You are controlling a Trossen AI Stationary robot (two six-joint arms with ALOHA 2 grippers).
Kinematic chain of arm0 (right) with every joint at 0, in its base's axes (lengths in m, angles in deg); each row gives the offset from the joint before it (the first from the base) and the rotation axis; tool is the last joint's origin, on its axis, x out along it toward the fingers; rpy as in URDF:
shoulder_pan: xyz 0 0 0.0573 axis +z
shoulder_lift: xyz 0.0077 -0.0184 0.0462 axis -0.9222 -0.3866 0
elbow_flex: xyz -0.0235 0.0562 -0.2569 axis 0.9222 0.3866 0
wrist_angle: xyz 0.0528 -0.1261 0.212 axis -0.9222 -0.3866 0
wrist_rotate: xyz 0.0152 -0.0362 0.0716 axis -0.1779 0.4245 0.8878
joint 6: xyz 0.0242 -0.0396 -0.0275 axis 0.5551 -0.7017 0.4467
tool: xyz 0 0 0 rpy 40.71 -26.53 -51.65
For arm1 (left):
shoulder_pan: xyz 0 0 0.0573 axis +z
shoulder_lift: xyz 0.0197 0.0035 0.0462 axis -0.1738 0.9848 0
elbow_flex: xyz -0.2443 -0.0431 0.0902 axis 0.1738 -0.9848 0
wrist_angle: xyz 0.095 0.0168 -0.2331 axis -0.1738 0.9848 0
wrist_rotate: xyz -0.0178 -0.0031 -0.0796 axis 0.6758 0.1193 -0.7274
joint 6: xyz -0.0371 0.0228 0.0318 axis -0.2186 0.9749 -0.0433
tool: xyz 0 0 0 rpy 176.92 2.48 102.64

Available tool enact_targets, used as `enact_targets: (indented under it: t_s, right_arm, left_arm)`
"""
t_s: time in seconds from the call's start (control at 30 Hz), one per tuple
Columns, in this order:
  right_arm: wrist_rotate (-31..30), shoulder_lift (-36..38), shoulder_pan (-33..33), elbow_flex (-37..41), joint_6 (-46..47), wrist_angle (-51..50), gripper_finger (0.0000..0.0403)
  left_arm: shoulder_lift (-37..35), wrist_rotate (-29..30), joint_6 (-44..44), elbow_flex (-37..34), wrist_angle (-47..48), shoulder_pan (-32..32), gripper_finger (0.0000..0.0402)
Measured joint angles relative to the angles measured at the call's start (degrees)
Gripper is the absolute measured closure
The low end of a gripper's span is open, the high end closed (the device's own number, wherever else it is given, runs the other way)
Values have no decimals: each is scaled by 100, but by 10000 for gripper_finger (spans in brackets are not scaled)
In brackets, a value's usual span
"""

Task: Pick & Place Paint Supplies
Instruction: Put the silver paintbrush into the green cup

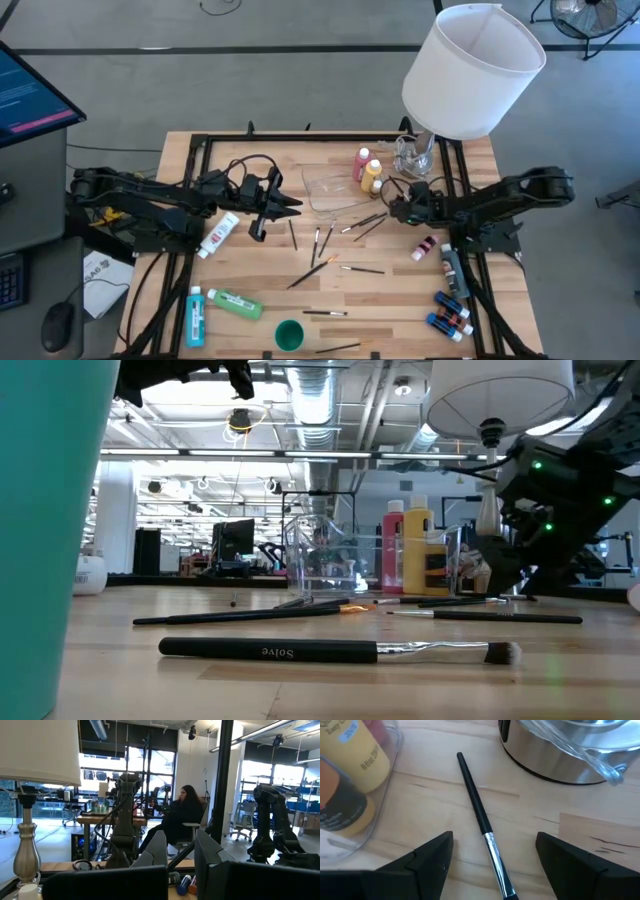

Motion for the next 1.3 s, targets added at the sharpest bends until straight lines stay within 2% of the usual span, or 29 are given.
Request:
enact_targets:
  t_s: [0.33, 0.47, 0.6, 0.97, 1.3]
  right_arm:
    - [-162, -455, 15, -7, -49, 151, 122]
    - [-210, -563, 37, -13, 62, 189, 134]
    - [-224, -481, 191, 3, 141, 140, 167]
    - [-184, -402, 356, -1, 428, -169, 290]
    - [-182, -402, 724, -73, 727, -420, 348]
  left_arm:
    - [0, 0, 10, 0, -34, 0, 401]
    - [0, 0, 12, 2, -31, 0, 401]
    - [0, 0, 11, 1, -32, 0, 401]
    - [0, 0, 2, 1, -30, 0, 400]
    - [0, 0, -5, 1, -4, 0, 400]
